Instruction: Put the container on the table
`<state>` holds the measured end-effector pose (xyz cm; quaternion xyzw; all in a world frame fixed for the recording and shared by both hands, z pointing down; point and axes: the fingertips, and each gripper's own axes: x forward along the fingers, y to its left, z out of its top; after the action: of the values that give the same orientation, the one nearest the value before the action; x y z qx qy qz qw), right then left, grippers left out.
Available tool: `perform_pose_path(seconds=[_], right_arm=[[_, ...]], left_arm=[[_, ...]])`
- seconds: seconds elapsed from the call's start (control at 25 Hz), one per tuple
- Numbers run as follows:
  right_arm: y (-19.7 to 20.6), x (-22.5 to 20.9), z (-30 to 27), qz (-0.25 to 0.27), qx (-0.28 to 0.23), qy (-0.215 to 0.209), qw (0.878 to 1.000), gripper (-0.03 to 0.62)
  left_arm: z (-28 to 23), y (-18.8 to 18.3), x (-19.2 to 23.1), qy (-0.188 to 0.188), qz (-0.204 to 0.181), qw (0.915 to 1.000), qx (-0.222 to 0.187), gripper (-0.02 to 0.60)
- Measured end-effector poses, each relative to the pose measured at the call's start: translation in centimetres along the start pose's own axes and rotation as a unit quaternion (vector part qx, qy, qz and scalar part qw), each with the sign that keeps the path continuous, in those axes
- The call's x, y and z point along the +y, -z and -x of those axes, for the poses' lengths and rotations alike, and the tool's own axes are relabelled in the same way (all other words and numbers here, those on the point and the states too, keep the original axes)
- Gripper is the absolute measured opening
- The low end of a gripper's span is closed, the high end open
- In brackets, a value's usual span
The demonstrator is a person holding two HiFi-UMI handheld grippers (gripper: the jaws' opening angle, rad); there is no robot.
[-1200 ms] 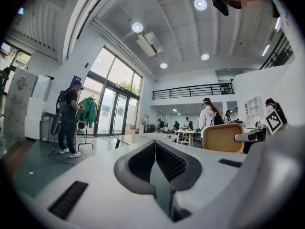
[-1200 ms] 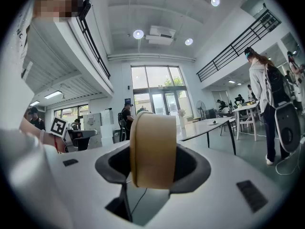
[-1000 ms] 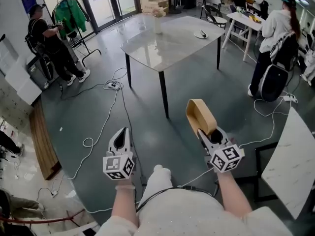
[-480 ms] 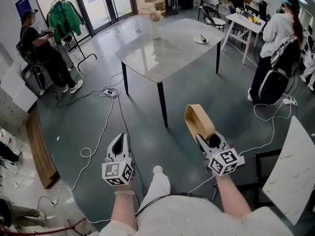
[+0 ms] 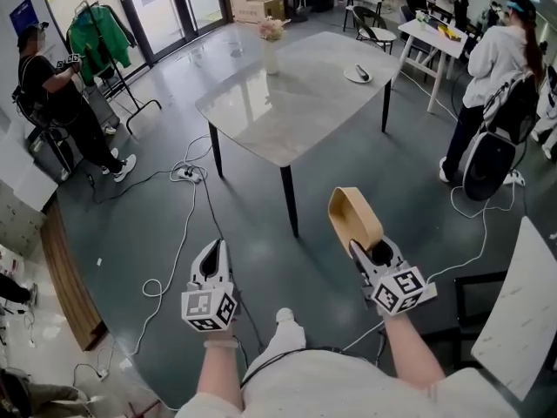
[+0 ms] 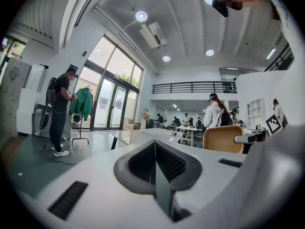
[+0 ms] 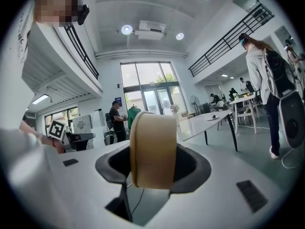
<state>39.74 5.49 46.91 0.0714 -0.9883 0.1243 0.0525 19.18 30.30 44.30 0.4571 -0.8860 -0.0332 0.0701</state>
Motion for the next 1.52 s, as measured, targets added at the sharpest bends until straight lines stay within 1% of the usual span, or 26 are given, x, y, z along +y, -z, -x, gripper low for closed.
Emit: perform_pose_path(seconds=[0.2, 0.6, 0.96, 1.2, 1.32, 1.52], right_arm=[[-0.1, -0.2, -3.7, -0.009, 0.003, 0.013, 1.000, 0.213], [0.7, -0.4, -9.4, -0.028, -0.009, 0.044, 0.999, 0.213], [0.5, -0.5, -11.6, -0.029, -0.014, 0.045, 0.998, 0.213], [-0.5, -0.9, -12.7, -0.032, -0.017, 0.050, 0.998, 0.213], [-0.4, -1.3, -13.3, -0.031, -0.015, 0.051, 0.998, 0.213], [-0.9, -2.2, -15.6, -0.030, -0.017, 0.049, 0.998, 0.213]], left_arm=[[-3.1, -0.6, 2.7, 0.011, -0.002, 0.9999, 0.006, 0.008], [-8.3, -0.1, 7.1, 0.039, -0.003, 0.9992, 0.011, 0.008], [-10.5, 0.4, 7.9, 0.055, -0.001, 0.9984, 0.014, 0.008], [-11.3, 0.1, 8.4, 0.058, 0.005, 0.9982, 0.016, 0.008], [-11.9, 0.7, 8.5, 0.060, 0.008, 0.9979, 0.020, 0.008], [-14.1, 1.0, 9.5, 0.060, 0.012, 0.9978, 0.024, 0.008]])
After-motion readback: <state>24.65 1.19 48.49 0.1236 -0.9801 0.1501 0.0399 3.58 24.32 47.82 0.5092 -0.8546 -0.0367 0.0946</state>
